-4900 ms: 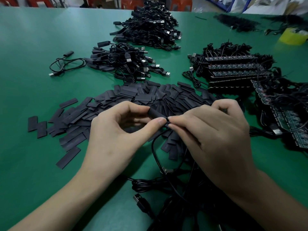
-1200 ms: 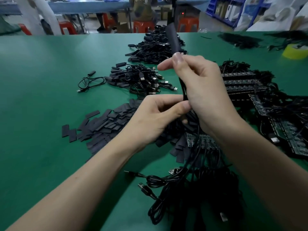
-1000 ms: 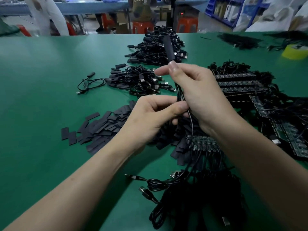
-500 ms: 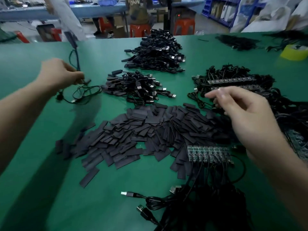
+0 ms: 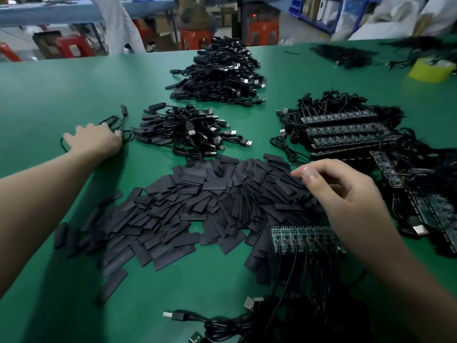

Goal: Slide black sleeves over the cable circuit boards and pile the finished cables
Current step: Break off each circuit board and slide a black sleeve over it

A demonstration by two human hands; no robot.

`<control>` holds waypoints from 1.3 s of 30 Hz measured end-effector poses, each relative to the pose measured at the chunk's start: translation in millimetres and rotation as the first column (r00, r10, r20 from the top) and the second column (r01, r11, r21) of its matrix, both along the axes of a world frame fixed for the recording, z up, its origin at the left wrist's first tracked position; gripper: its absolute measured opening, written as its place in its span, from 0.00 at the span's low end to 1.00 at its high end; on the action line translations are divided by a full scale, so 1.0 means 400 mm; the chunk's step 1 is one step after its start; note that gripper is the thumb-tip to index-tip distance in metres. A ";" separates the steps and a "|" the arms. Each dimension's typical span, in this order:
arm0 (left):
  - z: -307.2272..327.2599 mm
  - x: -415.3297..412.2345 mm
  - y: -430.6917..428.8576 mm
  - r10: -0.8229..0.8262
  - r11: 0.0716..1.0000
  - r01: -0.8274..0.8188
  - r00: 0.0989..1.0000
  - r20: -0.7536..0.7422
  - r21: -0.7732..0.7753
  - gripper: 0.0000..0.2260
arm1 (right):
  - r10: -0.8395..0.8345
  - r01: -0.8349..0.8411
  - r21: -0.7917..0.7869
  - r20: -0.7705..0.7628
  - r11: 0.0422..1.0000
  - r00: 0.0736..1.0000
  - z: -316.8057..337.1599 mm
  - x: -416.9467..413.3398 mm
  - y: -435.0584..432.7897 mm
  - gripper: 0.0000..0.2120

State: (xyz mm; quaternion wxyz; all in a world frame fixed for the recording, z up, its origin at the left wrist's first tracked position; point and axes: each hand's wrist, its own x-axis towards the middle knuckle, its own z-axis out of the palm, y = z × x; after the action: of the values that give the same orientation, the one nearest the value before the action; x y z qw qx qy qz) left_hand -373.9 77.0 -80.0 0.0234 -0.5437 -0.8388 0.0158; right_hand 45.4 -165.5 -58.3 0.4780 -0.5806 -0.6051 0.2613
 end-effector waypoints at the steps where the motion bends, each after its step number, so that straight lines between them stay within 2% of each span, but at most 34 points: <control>1: 0.000 -0.003 0.001 -0.002 1.000 0.002 1.000 -0.025 -0.004 0.25 | 0.004 -0.004 0.000 0.003 1.000 1.000 0.001 0.000 -0.001 0.15; 5: 0.007 -0.031 -0.005 0.052 0.998 -0.054 0.997 -0.051 -0.043 0.26 | 0.008 -0.008 0.003 0.001 1.000 1.000 0.002 -0.001 -0.001 0.13; 8: 0.008 -0.052 -0.016 0.105 0.994 -0.106 0.993 -0.051 -0.021 0.25 | 0.004 -0.006 0.026 0.058 1.000 0.998 0.000 0.008 0.000 0.09; 12: -0.005 -0.023 -0.053 0.023 0.974 -0.024 1.000 0.010 0.227 0.23 | 0.037 -0.036 -0.008 0.279 0.999 0.960 0.002 0.021 0.006 0.07; 16: 0.012 0.079 -0.101 -0.228 0.882 0.157 0.967 0.111 0.443 0.21 | 0.148 -0.115 -0.097 0.495 0.989 0.856 0.016 0.031 -0.001 0.10; 19: 0.046 0.196 -0.191 -0.461 0.791 0.199 0.816 0.350 0.579 0.19 | 0.262 -0.188 -0.186 0.579 0.964 0.772 0.031 0.042 -0.012 0.13; 23: 0.076 0.348 -0.374 -0.652 0.725 0.340 0.618 0.438 0.599 0.14 | 0.396 -0.209 -0.344 0.680 0.915 0.617 0.037 0.045 -0.016 0.20; 25: 0.081 0.403 -0.463 -0.713 0.694 0.430 0.521 0.469 0.577 0.11 | 0.423 -0.219 -0.366 0.693 0.904 0.584 0.034 0.042 -0.015 0.17; 28: 0.080 0.462 -0.571 -0.749 0.661 0.554 0.444 0.492 0.506 0.11 | 0.415 -0.251 -0.334 0.662 0.909 0.624 0.034 0.037 -0.018 0.13; 31: 0.066 0.501 -0.642 -0.721 0.662 0.608 0.358 0.593 0.438 0.12 | 0.357 -0.278 -0.224 0.545 0.934 0.759 0.046 0.031 -0.029 0.11; 34: 0.046 0.522 -0.673 -0.661 0.707 0.538 0.275 0.698 0.459 0.06 | 0.366 -0.313 -0.195 0.403 0.930 0.839 0.057 0.020 -0.040 0.10; 39: 0.027 0.516 -0.685 -0.572 0.776 0.415 0.145 0.807 0.476 0.07 | 0.427 -0.379 -0.201 0.332 0.903 0.841 0.053 0.010 -0.044 0.06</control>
State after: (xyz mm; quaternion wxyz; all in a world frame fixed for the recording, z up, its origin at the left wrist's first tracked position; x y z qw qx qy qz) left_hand -167.7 -197.2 -69.3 -0.4139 -0.6917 -0.4683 -0.3619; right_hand 49.5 -183.3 -37.0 0.2523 -0.5080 -0.7744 0.2804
